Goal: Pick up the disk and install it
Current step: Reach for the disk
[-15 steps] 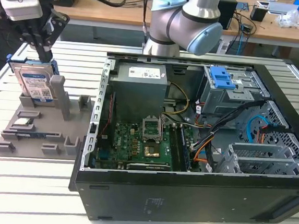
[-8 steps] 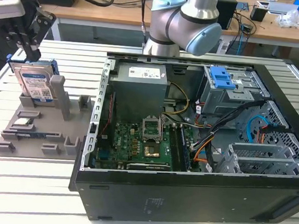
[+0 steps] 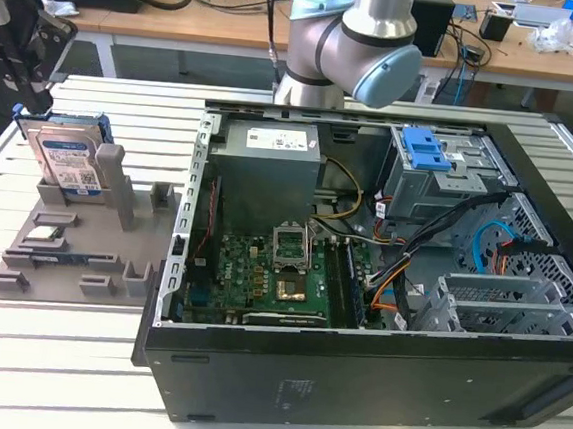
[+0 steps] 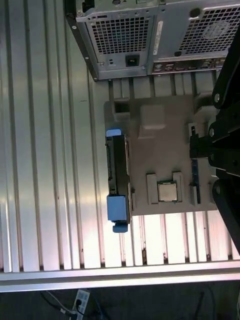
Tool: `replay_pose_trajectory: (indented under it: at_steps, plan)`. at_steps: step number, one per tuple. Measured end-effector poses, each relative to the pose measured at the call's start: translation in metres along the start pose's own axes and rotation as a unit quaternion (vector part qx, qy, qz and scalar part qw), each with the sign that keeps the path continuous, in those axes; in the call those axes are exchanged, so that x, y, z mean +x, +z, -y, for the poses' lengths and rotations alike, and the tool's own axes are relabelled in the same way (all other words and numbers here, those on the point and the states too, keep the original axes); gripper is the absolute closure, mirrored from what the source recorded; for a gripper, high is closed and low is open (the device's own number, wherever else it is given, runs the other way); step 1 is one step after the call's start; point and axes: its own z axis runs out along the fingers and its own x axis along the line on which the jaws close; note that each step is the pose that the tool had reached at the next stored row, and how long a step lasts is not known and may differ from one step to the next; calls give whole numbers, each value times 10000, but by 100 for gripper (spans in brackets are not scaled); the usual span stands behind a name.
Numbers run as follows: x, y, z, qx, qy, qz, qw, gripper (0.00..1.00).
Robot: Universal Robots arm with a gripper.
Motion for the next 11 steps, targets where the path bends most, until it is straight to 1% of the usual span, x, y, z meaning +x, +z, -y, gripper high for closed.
replay_pose_trajectory:
  at_steps: [1, 2, 3, 7, 11]
  plan:
    - [53, 6, -30, 2, 0, 0, 10000, 89]
    - [90, 12, -58, 5, -1, 0, 10000, 89]
    - [110, 17, -77, 5, -1, 0, 10000, 89]
    - [148, 38, -160, 5, 0, 1, 10000, 89]
    - [149, 39, -167, 5, 0, 0, 10000, 89]
